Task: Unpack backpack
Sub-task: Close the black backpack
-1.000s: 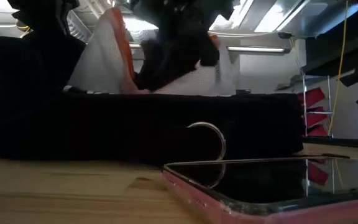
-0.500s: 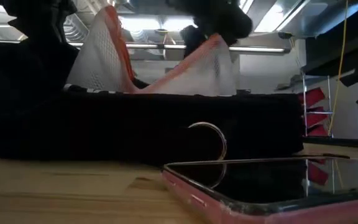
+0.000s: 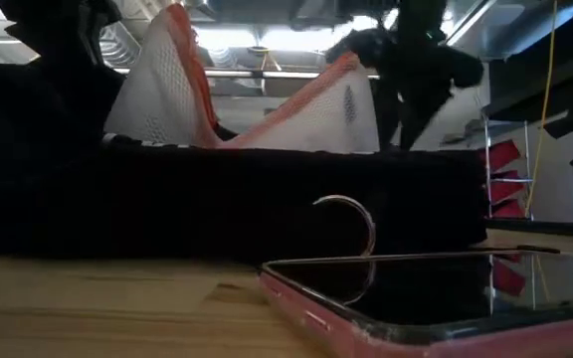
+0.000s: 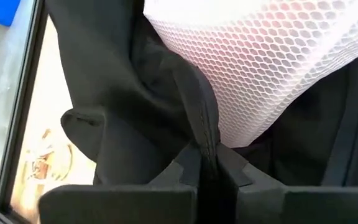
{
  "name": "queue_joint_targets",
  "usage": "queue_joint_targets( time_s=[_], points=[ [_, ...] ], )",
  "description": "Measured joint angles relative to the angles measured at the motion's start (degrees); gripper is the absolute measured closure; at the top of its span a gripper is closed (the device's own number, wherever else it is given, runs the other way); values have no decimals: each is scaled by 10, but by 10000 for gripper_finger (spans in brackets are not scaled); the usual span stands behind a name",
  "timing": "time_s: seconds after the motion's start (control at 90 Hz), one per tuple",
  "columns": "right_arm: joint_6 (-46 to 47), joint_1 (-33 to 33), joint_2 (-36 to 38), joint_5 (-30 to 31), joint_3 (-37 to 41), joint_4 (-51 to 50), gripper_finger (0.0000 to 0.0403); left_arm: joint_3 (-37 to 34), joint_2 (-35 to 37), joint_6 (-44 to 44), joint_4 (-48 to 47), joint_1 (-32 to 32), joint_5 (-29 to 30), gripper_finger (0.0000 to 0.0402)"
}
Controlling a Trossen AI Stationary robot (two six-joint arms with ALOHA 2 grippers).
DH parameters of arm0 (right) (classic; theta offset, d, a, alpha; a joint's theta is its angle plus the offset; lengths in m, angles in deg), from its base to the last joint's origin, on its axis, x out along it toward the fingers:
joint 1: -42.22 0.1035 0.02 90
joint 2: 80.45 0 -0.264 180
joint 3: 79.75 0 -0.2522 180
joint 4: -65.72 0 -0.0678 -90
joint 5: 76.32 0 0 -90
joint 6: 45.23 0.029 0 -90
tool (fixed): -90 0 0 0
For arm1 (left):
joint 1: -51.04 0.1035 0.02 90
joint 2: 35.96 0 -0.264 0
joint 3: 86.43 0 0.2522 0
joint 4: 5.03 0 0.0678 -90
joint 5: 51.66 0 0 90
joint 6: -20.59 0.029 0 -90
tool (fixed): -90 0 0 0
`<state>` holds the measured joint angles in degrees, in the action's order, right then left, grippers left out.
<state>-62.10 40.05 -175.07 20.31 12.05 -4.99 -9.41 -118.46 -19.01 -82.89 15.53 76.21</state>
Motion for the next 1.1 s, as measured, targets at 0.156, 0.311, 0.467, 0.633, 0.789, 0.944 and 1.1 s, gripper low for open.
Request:
queue_joint_targets(
  time_s=[0.156,0.311,0.467,0.633,0.789,0.944,1.1],
  points=[
    [10,-4,82,-31,127,184,203,0,0,11,6,-2,0,401],
    [-19,-4,93,-140,216,312,205,0,0,9,6,-1,0,401],
    [12,-6,88,-4,257,339,205,0,0,11,6,-1,-4,401],
    [3,-9,88,29,259,369,205,0,0,21,7,3,-4,401],
    [-56,-9,79,67,258,389,205,0,0,23,8,7,-4,401],
    [-131,-10,44,92,259,406,205,0,0,31,9,7,-4,401],
    [-156,-8,37,107,259,449,205,0,0,36,9,7,-4,401]
  ],
)
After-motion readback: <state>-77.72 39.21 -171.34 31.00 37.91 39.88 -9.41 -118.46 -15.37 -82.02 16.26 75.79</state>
